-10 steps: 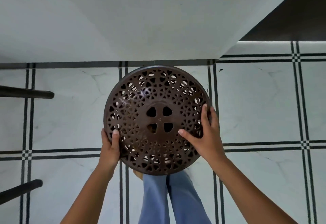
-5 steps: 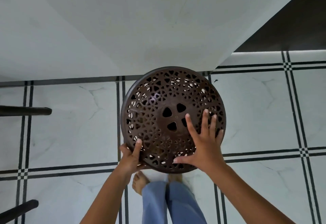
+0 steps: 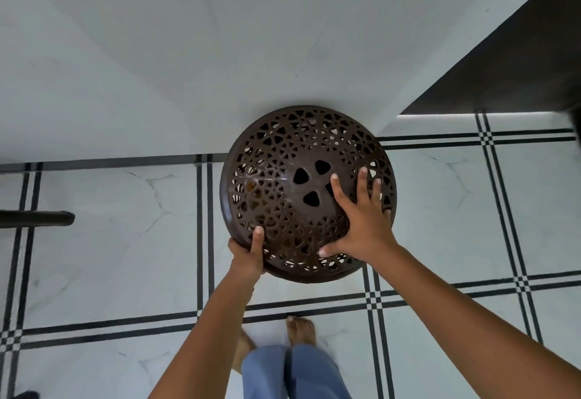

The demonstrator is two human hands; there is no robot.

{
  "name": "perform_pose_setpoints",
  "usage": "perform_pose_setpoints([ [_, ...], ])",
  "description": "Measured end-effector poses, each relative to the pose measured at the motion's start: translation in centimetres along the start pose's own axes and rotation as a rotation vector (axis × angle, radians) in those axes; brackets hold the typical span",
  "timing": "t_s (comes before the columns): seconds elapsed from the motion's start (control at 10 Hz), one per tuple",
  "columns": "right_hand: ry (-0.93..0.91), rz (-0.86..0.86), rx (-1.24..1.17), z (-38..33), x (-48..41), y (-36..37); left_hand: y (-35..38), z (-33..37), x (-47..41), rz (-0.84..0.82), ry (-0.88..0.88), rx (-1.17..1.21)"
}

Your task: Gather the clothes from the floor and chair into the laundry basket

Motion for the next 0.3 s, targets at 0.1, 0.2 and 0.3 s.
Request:
perform_pose_setpoints([
  [0.1,0.015,0.000,0.012,0.2,-0.1,-0.2,-0.4,1.2,0.7,-0.006,0.002,-0.083],
  [0.2,0.022,-0.016,0.020,-0.2,0.6,-0.4,-1.4,2.1,1.2,0.038,0.027,-0.227],
  [0.3,0.021,-0.067,0.010,-0.4,0.5,-2.1,-2.3,5.1,3.2,0.152,0.234,-0.452],
])
Point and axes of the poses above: each hand's wrist, its own x-axis away from the middle knuckle, its own y-axis out of the palm, z = x × y, the point moved 7 cm from there along -x, towards the middle knuckle, and after that the axes turned 6 degrees about y, right-handed, at the moved point
